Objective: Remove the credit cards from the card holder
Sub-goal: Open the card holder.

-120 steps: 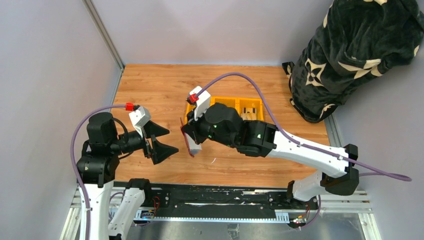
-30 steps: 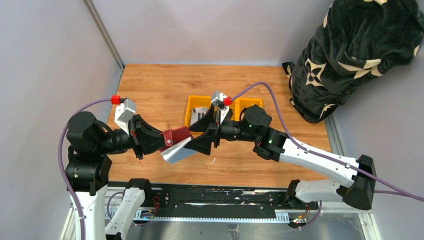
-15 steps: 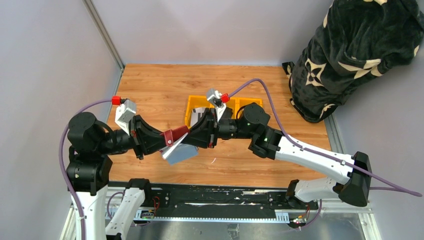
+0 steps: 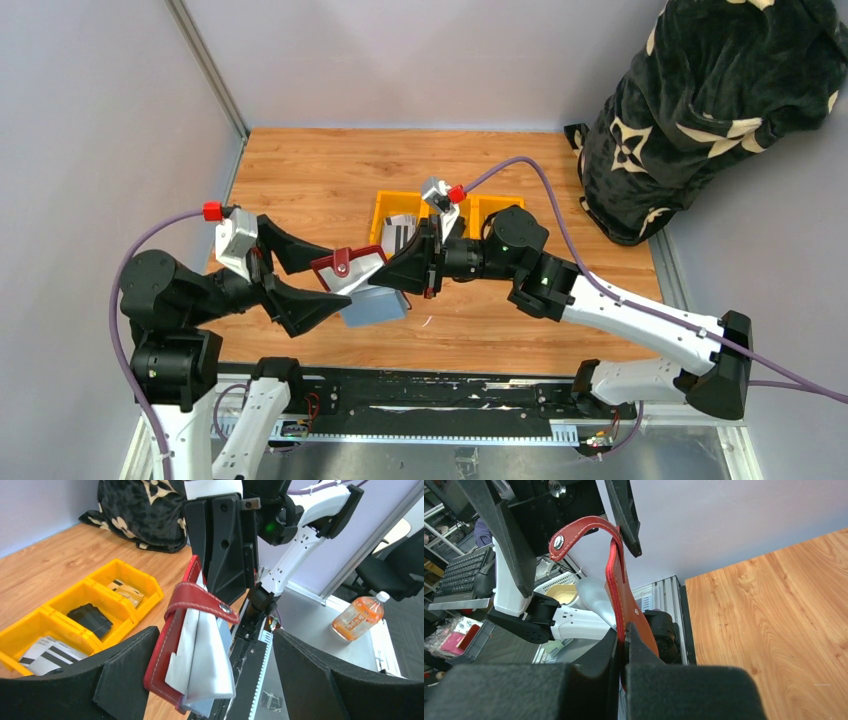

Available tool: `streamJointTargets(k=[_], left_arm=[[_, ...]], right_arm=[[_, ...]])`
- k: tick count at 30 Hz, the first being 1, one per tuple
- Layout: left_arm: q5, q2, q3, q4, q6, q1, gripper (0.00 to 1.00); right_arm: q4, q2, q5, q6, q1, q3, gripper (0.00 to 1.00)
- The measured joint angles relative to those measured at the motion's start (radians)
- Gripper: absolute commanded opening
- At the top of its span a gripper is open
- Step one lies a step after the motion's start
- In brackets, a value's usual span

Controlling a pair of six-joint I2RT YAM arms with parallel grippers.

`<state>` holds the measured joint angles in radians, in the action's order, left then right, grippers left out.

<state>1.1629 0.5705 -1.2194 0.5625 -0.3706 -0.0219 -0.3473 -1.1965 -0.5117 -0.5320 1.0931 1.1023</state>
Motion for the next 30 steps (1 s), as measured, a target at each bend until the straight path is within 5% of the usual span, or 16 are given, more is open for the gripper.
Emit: streamJointTargets(k=[7, 10, 20, 22, 26, 30], left_arm=[[-0.005, -0.075, 0.060, 0.025, 0.103, 0.000, 0.82], [-0.002, -0.089, 0.069, 0.035, 0.135, 0.000, 0.71], [-0.077, -0.107, 0.087, 0.057, 0.212, 0.000, 0.06], [-0.105, -0.107, 0.087, 0.050, 0.199, 0.000, 0.00], [-0.143, -0.111, 0.113, -0.024, 0.113, -0.001, 0.00], [-0.159, -0.113, 0.154, -0.112, -0.012, -0.001, 0.00]], right_arm=[[0.020, 0.005, -0.009, -0.038, -0.001, 0.013, 0.00], [0.021, -0.002, -0.021, -0.056, -0.001, 0.027, 0.00], [0.019, -0.006, -0.040, -0.084, -0.001, 0.055, 0.04], [0.012, -0.015, -0.042, -0.087, -0.001, 0.059, 0.11], [-0.011, -0.033, -0.055, -0.108, -0.005, 0.069, 0.42], [-0.033, -0.034, -0.086, -0.121, -0.005, 0.066, 0.53]])
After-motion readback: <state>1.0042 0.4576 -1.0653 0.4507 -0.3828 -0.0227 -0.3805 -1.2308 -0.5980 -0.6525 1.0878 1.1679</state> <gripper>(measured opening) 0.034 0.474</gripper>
